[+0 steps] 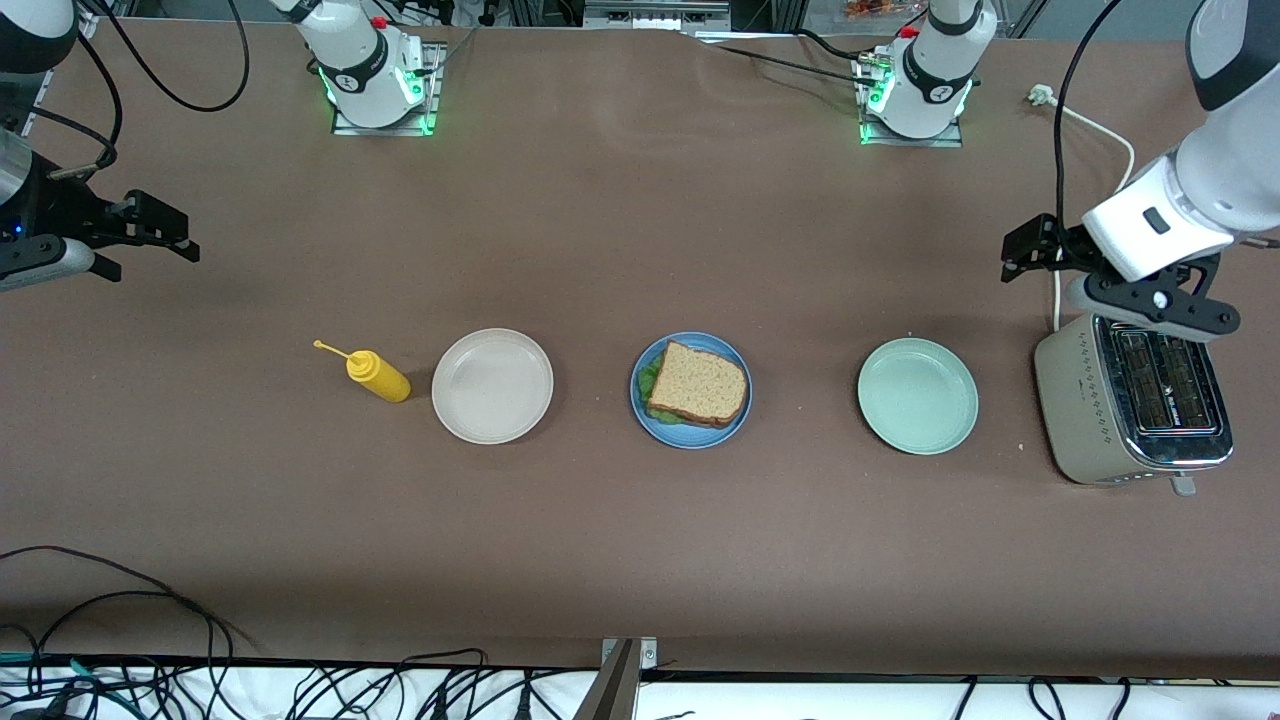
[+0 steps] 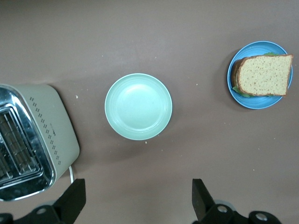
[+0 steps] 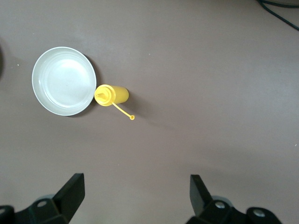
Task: Make sandwich in blue plate with both arms
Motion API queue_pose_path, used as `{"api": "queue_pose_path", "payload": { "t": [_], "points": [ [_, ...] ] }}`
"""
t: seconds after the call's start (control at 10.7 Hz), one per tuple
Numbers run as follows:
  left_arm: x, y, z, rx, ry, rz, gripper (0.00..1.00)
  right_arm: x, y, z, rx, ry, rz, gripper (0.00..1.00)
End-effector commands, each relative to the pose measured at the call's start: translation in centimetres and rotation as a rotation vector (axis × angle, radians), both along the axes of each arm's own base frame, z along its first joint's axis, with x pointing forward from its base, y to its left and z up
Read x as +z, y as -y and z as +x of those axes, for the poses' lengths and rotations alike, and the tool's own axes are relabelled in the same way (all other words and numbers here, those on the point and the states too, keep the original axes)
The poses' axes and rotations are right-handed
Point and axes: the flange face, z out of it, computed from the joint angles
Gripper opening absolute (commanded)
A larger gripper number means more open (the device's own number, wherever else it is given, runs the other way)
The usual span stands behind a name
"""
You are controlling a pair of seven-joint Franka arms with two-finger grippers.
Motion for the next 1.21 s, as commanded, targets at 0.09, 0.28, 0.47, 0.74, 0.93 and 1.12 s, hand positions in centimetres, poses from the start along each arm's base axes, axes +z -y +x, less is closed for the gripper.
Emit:
{"api": "queue_pose_path", "payload": {
  "t": [0.09,0.28,0.47,0.74,0.93,1.12],
  "points": [
    [3.0,-3.2,-3.8,0.072,0.063,-0.027,1.0,1.4,0.4,-1.0,-0.07,0.02,-0.041,1.0],
    [2.9,-3.3,-4.2,0.072,0.046,-0.016,1.0,2.0,1.2,-1.4,-0.111,0.028,-0.075,1.0],
    [2.7,-3.3,-4.6,0.064,0.017,0.006,1.0,1.8,3.4,-1.5,-0.137,0.021,-0.066,1.0],
    [3.4,-0.8,-5.2,0.003,0.041,0.101,1.0,2.7,4.7,-1.4,-0.154,0.038,-0.065,1.0],
    [3.6,-2.9,-4.8,0.039,0.033,0.064,1.0,3.0,5.0,-1.5,-0.155,0.041,-0.068,1.0],
    [4.0,-2.9,-4.5,0.037,0.035,0.049,1.0,3.9,4.3,-0.8,-0.16,0.059,-0.067,1.0]
  ]
}}
